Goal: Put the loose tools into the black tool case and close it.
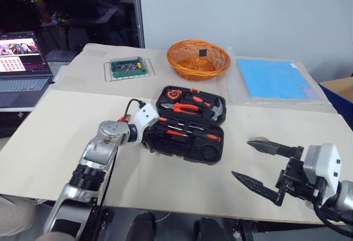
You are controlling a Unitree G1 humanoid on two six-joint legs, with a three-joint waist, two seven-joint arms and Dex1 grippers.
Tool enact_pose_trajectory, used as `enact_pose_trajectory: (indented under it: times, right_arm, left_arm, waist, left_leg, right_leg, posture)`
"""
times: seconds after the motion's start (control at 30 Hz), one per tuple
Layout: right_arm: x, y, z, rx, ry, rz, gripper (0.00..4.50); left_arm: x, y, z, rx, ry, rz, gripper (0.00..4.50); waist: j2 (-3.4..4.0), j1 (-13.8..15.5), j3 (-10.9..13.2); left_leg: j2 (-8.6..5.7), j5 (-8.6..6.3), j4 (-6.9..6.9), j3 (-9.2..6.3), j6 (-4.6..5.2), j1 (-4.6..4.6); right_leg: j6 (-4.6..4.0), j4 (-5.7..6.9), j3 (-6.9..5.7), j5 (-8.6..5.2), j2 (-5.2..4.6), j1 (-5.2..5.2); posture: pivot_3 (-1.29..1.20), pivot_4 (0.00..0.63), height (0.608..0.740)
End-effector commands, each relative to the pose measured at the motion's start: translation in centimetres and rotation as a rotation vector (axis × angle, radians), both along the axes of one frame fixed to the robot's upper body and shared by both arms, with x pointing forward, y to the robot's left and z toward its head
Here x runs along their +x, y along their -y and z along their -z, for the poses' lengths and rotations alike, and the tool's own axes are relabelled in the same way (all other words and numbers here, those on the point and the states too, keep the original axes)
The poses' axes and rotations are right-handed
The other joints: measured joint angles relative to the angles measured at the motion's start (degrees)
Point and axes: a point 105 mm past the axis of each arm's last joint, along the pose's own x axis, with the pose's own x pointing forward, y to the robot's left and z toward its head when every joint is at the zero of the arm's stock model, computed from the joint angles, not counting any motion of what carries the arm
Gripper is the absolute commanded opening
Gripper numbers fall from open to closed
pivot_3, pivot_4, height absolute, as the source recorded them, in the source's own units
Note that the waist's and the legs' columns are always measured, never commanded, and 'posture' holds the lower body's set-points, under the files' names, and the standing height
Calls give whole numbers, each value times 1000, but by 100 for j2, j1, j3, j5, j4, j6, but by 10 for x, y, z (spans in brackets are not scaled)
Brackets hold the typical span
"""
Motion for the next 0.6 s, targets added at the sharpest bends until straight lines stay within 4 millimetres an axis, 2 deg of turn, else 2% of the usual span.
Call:
enact_pose_trajectory:
  times: [0.03,0.13,0.27,0.43,0.6]
  right_arm:
    - [-1,-1,-7,-15,38,-11,4500]
    - [-1,-1,-7,-13,39,-11,4500]
    - [0,-2,-6,-9,41,-11,4500]
    - [2,-2,-5,-7,42,-14,4500]
    - [2,-2,-5,-6,40,-13,4500]
  left_arm:
    - [-3,-3,14,12,-66,-34,41]
    - [1,4,-4,-94,-19,-29,41]
    - [12,-8,-5,-81,16,-97,41]
    - [19,-7,-14,-197,-43,-145,41]
    - [24,-12,-16,-205,-74,-175,41]
  waist:
    - [2,1,-2]
    - [6,1,-4]
    - [5,-1,-4]
    - [3,7,-2]
    - [3,6,-2]
  left_leg:
    - [1,0,0,-2,-1,3]
    - [0,-17,0,0,-28,13]
    - [0,-13,0,2,-21,9]
    - [-1,-13,-1,2,-21,9]
    - [-2,-17,-1,1,-27,9]
  right_leg:
    - [4,0,-1,-2,0,1]
    - [11,-1,0,-7,-1,1]
    - [11,-1,3,-7,-2,1]
    - [12,-1,3,-6,-1,0]
    - [12,-1,2,-7,-1,-2]
  posture:
    - [0,150,740]
    - [0,150,740]
    - [0,150,740]
    - [0,150,740]
    - [0,150,740]
